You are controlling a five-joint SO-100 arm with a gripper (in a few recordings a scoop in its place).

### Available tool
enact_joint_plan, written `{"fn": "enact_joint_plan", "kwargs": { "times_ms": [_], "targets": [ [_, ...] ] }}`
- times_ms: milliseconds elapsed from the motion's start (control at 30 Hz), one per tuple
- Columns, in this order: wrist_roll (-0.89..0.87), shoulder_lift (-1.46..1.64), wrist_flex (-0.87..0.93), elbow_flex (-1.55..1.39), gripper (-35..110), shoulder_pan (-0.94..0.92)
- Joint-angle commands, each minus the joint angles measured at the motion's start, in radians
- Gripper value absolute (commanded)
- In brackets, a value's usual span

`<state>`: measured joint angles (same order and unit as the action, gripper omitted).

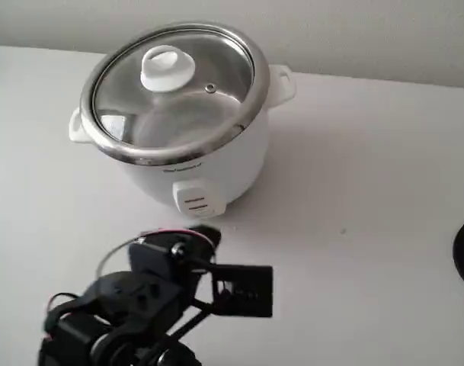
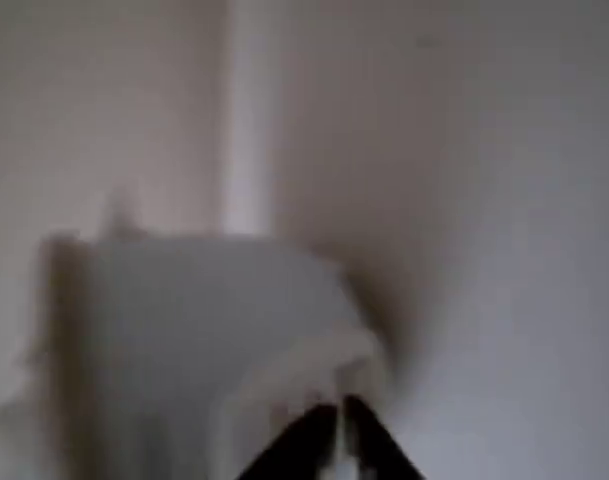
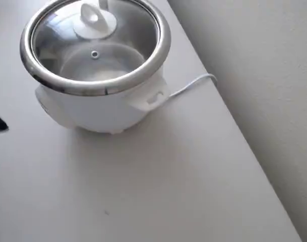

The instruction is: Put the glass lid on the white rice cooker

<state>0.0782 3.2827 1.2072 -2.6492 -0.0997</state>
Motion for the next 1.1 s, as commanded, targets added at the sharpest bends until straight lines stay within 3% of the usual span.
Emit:
{"fn": "enact_joint_plan", "kwargs": {
  "times_ms": [0,267,1067],
  "targets": [
    [0.005,0.006,0.012,-0.109,0,0.005],
    [-0.003,0.005,-0.048,-0.353,0,-0.028],
    [-0.014,0.005,-0.051,-0.353,0,-0.038]
  ]
}}
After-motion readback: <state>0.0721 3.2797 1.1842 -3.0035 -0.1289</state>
